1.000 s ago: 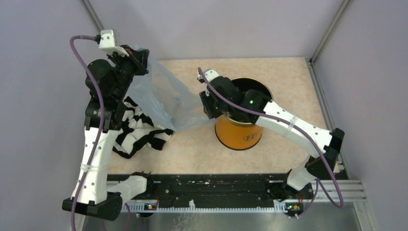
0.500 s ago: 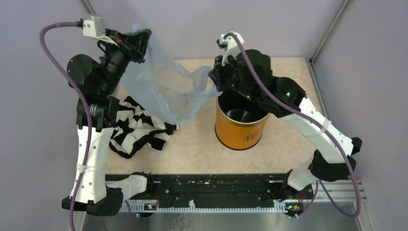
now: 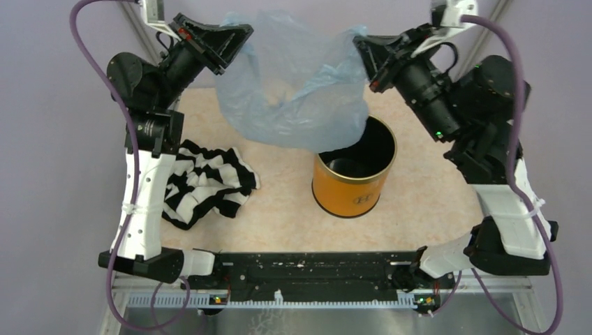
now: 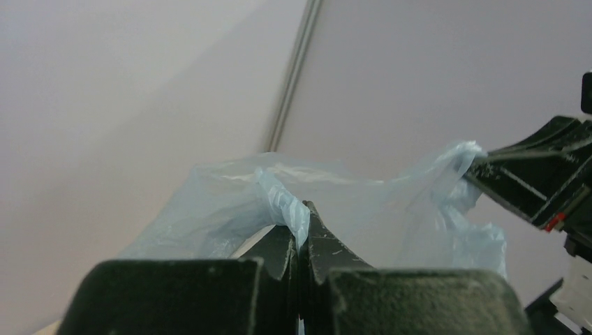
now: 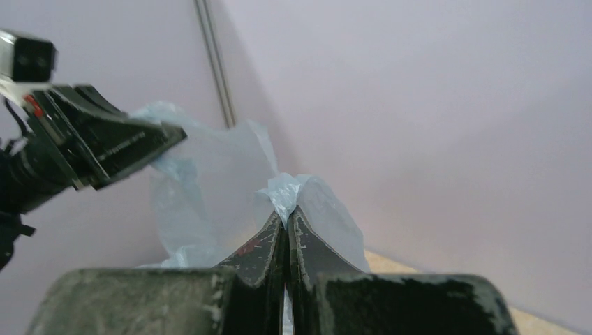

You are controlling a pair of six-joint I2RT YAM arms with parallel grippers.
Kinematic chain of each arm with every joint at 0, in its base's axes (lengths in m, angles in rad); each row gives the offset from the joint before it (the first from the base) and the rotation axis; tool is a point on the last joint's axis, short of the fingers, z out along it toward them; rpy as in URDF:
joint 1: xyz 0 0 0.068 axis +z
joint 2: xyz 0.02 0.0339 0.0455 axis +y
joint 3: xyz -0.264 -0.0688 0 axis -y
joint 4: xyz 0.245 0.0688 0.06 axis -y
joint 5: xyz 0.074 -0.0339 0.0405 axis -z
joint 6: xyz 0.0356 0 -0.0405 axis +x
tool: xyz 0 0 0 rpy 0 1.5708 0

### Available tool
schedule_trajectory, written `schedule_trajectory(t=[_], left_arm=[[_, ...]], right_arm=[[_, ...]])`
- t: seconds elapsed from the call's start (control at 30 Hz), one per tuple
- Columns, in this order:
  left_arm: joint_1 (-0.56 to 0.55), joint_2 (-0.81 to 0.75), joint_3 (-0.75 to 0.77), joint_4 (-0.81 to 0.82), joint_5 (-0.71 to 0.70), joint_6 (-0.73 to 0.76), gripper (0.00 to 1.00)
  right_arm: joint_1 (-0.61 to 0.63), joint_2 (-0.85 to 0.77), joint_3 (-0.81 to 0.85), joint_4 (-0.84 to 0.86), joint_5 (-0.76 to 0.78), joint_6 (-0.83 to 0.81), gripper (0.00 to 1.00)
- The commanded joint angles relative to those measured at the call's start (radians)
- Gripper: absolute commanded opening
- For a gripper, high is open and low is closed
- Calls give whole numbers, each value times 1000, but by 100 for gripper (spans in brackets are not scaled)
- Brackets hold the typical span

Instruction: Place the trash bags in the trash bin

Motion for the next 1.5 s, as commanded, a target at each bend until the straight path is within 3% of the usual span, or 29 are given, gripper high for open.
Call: schedule_trajectory(t=[0.0,0.33,0.8,1.47], left_arm=[[-47,31,64,73,157,-66,0],[-133,50,94,50,212,-138,0],[-148,21,61,-80,218,-205,0],[-158,-72,-32,-159,200,-254,0]], right_arm=[[5,-67,9,176,25,-99,0],[5,-110,44,323,35,-201,0],[5,-45,152,291,43,-194,0],[5,-87,105,174,52,-44,0]])
